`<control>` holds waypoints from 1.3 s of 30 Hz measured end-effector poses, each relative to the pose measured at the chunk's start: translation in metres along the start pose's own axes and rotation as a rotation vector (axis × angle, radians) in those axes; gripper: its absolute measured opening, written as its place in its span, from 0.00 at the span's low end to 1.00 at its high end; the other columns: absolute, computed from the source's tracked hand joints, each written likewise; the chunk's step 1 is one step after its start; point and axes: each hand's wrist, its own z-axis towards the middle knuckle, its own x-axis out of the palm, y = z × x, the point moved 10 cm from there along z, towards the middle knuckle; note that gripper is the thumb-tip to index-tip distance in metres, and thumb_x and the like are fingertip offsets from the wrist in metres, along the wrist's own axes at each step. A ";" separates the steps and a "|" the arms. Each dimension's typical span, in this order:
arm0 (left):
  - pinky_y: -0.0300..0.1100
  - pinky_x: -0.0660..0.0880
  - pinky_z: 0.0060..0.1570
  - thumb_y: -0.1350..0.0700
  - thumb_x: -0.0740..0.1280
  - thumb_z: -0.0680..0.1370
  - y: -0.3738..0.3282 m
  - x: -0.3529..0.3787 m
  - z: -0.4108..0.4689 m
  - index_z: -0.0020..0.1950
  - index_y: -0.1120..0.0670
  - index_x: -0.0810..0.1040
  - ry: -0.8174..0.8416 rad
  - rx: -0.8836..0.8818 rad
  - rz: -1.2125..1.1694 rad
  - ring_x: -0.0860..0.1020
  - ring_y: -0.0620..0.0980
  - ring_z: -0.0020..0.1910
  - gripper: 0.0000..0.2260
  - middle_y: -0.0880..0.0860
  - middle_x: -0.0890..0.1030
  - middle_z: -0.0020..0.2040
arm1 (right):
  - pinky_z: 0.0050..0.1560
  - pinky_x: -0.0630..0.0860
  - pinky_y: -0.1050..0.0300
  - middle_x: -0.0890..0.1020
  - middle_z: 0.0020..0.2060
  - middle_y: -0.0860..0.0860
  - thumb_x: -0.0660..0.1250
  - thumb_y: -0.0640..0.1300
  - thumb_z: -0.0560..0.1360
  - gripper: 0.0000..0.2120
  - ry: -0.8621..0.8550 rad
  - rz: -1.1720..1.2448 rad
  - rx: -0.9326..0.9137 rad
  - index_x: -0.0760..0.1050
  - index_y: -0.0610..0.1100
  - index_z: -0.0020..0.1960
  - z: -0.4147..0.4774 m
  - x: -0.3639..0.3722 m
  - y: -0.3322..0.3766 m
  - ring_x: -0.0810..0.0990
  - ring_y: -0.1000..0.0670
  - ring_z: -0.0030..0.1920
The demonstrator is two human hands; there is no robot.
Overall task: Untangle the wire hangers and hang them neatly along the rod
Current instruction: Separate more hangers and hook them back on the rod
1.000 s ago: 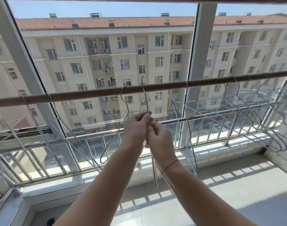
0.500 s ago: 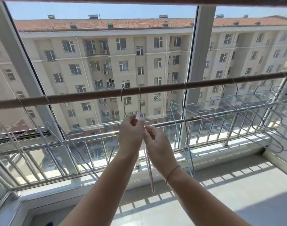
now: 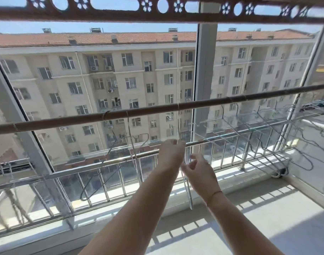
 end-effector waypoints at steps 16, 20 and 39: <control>0.43 0.72 0.36 0.63 0.60 0.79 0.015 0.032 0.017 0.36 0.58 0.77 -0.365 -0.058 -0.221 0.72 0.48 0.30 0.12 0.53 0.76 0.30 | 0.36 0.75 0.59 0.83 0.33 0.50 0.67 0.46 0.73 0.06 0.373 0.359 -0.301 0.80 0.44 0.42 0.033 -0.007 -0.006 0.79 0.51 0.33; 0.42 0.68 0.35 0.63 0.60 0.78 0.015 0.026 0.012 0.36 0.57 0.75 -0.414 -0.022 -0.179 0.70 0.50 0.32 0.11 0.53 0.74 0.32 | 0.38 0.73 0.68 0.83 0.37 0.51 0.66 0.45 0.74 0.08 0.410 0.349 -0.299 0.80 0.42 0.48 0.028 -0.007 -0.009 0.80 0.56 0.37; 0.47 0.73 0.60 0.61 0.58 0.80 -0.045 0.175 -0.001 0.62 0.64 0.73 -0.008 0.053 -0.062 0.75 0.56 0.58 0.14 0.63 0.77 0.58 | 0.56 0.70 0.59 0.77 0.53 0.46 0.65 0.39 0.73 0.14 -0.022 -0.046 -0.222 0.72 0.41 0.58 0.074 -0.167 -0.090 0.76 0.48 0.56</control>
